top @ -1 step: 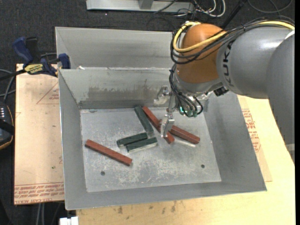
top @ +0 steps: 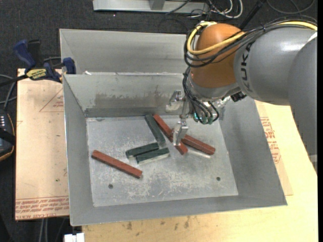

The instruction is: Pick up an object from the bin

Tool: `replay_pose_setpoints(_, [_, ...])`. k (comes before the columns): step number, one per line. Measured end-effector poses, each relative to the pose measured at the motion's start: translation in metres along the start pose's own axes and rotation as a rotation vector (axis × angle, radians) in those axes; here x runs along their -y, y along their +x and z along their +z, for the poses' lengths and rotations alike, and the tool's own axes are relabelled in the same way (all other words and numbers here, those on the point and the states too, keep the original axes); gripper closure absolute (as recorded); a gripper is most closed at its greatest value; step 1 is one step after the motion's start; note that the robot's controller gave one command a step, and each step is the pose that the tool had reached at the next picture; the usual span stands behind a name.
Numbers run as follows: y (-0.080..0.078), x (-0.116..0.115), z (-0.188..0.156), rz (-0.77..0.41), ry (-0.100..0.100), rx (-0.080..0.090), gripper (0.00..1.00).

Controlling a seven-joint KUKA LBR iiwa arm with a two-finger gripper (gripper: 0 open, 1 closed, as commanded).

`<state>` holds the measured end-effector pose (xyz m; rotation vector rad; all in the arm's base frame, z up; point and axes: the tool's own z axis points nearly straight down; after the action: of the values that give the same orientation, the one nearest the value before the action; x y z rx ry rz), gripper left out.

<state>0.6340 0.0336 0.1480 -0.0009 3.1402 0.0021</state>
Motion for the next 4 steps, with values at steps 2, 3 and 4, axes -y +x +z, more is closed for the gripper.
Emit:
replay_pose_setpoints(2, [-0.004,0.013,0.039,-0.056,0.0,-0.007,0.0])
replay_pose_setpoints(3, [0.012,0.053,0.06,-0.121,0.0,0.003,1.0])
replay_pose_setpoints(4, [0.012,0.053,0.06,-0.121,0.0,0.004,1.0])
